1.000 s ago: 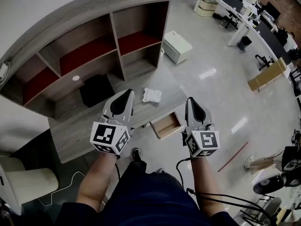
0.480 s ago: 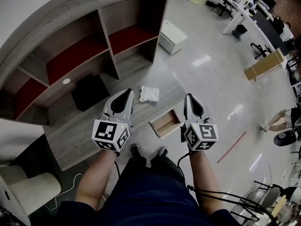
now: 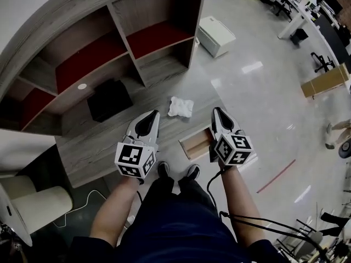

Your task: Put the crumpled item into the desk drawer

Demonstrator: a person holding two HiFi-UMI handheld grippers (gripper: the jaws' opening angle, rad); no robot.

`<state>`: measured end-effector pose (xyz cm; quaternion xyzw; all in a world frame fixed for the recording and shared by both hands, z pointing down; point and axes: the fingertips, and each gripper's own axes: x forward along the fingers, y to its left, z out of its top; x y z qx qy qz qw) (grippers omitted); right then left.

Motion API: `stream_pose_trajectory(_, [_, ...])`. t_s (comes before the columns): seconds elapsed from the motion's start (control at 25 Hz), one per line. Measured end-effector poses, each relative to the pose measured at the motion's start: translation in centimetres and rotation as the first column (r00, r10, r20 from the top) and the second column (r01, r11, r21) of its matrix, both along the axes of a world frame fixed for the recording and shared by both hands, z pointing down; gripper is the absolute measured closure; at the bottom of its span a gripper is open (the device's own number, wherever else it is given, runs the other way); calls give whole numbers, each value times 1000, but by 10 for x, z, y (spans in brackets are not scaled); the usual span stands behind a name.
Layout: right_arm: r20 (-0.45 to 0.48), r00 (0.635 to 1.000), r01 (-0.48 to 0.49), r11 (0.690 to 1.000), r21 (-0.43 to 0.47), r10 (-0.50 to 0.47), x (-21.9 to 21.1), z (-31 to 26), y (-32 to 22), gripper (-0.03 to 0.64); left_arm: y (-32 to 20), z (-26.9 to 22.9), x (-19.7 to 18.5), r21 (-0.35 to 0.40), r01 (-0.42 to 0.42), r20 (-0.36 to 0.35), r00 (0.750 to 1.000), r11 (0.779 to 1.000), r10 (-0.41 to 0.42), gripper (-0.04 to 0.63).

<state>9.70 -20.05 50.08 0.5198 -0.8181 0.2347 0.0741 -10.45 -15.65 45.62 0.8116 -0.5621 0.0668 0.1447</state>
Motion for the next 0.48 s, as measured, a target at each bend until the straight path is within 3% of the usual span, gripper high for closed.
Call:
stream_pose_trajectory(0.28, [101, 995, 36, 979, -200, -15, -16, 69, -10, 518, 9, 32, -26, -76, 81, 17, 997, 994, -80, 591])
stream_pose_trajectory(0.48, [221, 974, 33, 934, -356, 50, -26, 118, -10, 495, 17, 47, -35, -116, 117, 19, 993, 986, -116, 591])
